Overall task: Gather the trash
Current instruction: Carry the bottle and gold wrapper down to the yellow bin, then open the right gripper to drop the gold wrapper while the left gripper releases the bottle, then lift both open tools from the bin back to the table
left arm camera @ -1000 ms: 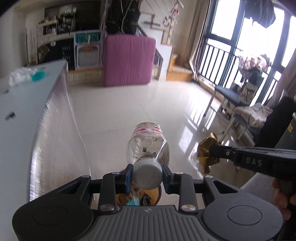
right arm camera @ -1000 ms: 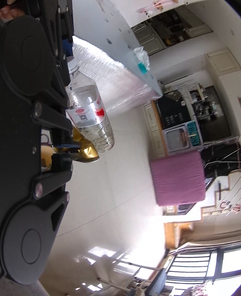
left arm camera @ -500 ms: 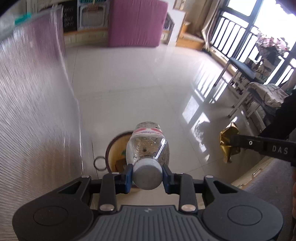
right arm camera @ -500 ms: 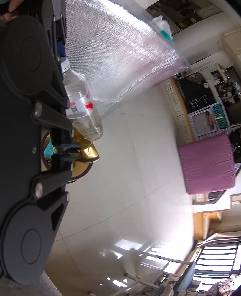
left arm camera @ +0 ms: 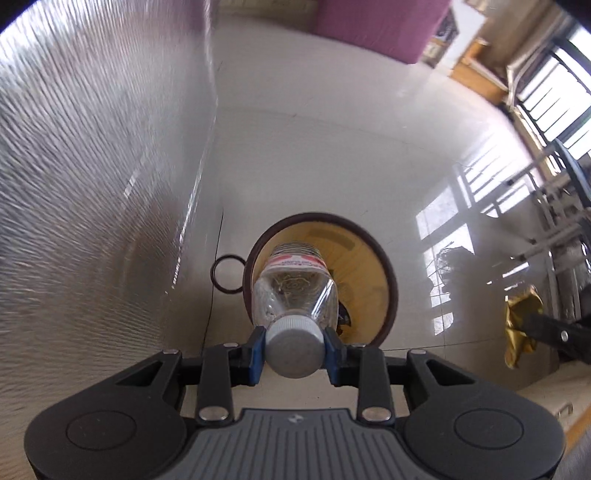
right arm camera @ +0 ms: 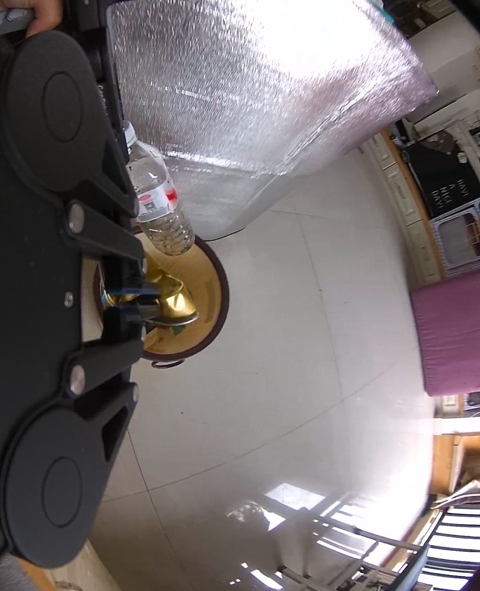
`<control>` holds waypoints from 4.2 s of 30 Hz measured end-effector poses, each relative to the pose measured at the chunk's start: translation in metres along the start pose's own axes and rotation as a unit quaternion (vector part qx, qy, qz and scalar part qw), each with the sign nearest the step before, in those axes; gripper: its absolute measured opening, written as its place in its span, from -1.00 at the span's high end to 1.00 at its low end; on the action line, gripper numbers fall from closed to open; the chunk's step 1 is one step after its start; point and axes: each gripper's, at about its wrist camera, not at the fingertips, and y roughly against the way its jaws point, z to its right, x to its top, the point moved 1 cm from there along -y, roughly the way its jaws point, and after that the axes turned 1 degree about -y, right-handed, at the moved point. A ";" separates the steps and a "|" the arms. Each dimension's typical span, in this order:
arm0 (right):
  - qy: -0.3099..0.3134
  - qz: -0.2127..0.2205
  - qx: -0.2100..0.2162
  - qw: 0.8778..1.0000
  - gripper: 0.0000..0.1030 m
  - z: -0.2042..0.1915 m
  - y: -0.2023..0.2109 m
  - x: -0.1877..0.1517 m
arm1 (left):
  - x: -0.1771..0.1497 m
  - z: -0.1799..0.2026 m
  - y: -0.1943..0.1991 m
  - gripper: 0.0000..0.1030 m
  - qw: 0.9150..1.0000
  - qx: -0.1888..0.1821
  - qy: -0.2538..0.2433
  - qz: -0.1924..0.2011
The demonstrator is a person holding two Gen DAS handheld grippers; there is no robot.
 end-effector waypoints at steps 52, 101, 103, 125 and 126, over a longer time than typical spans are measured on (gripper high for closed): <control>0.006 -0.137 -0.003 0.991 0.29 0.006 -0.198 0.022 | 0.030 -0.016 -0.246 -0.21 0.990 0.015 0.087 -0.108; 0.023 -0.082 -0.051 0.995 -1.00 0.014 -0.085 0.010 | 0.031 -0.005 -0.031 -1.00 0.995 0.082 -0.051 -0.018; 0.025 -0.079 -0.052 0.995 -1.00 0.012 -0.077 0.009 | 0.029 -0.003 -0.022 -1.00 0.995 0.080 -0.054 -0.013; 0.024 0.009 -0.069 0.997 -1.00 -0.015 0.068 0.005 | 0.005 0.026 0.113 -1.00 0.992 0.049 -0.082 0.077; 0.023 0.016 -0.069 0.997 -1.00 -0.016 0.079 0.005 | 0.004 0.028 0.122 -1.00 0.992 0.045 -0.084 0.084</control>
